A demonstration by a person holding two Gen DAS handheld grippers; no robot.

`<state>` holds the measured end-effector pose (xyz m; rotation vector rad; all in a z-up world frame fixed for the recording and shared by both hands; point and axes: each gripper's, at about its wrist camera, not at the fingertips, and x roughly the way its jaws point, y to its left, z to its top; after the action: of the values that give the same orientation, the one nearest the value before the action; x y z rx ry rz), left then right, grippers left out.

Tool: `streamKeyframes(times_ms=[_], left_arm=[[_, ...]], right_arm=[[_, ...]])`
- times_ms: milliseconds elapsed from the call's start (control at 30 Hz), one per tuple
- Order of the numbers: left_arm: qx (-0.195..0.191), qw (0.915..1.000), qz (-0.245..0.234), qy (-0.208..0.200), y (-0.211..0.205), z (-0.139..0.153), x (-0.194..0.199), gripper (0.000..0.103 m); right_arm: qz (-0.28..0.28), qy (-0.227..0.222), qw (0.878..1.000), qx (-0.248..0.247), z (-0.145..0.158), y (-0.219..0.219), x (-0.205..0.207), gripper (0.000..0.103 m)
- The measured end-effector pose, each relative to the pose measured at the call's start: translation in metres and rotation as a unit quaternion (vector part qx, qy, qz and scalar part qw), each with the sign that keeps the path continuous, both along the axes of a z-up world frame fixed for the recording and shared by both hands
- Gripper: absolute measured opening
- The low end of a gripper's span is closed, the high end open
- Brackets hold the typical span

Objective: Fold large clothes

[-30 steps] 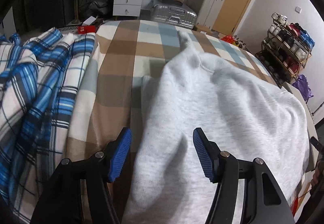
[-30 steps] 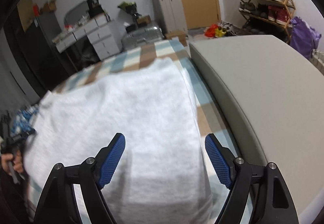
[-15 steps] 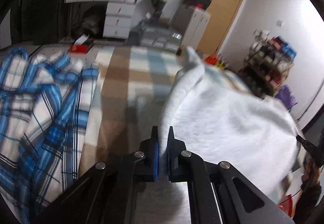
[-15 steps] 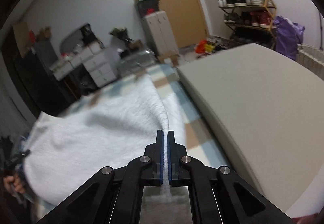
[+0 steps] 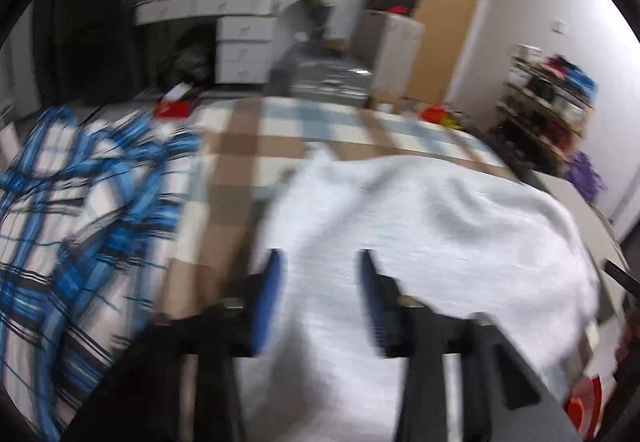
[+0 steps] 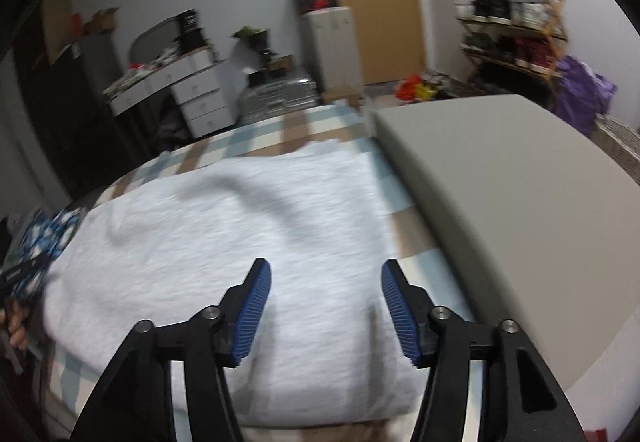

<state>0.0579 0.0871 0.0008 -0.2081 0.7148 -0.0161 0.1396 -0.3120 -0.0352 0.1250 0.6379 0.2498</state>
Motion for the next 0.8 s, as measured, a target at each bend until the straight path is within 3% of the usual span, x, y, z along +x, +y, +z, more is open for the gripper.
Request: streamKeyframes(times_ms=[33, 167, 267, 333, 400, 533, 667, 800], left_arm=[[0.004, 0.9997, -0.022, -0.005, -0.014, 0.001, -0.003, 0.068], [0.03, 0.9916, -0.125, 0.009, -0.069, -0.016, 0.001, 0.069], [0.068, 0.9845, -0.152, 0.056, -0.098, -0.044, 0.009, 0.069], [0.102, 0.9815, -0.151, 0.059, -0.104, -0.055, 0.011, 0.07], [0.091, 0.9812, -0.157, 0.067, -0.1, -0.052, 0.011, 0.07], [0.074, 0.9813, -0.162, 0.074, -0.092, -0.052, 0.014, 0.07], [0.074, 0.9823, -0.159, 0.065, -0.095, -0.051, 0.005, 0.07], [0.067, 0.983, -0.159, 0.063, -0.098, -0.051, 0.001, 0.07]], right_arm=[[0.019, 0.004, 1.0, -0.005, -0.002, 0.012, 0.0, 0.071], [0.102, 0.003, 0.993, -0.06, -0.02, 0.08, -0.005, 0.08], [0.135, 0.018, 0.983, -0.121, -0.043, 0.12, 0.0, 0.084], [0.126, 0.045, 0.981, -0.139, -0.066, 0.129, 0.008, 0.088], [0.118, 0.048, 0.986, -0.107, -0.068, 0.121, 0.009, 0.09], [0.126, 0.071, 0.981, -0.125, -0.055, 0.122, 0.008, 0.09], [0.152, 0.043, 0.983, -0.096, -0.034, 0.135, 0.001, 0.092], [0.162, 0.061, 0.971, -0.164, -0.063, 0.163, 0.016, 0.097]])
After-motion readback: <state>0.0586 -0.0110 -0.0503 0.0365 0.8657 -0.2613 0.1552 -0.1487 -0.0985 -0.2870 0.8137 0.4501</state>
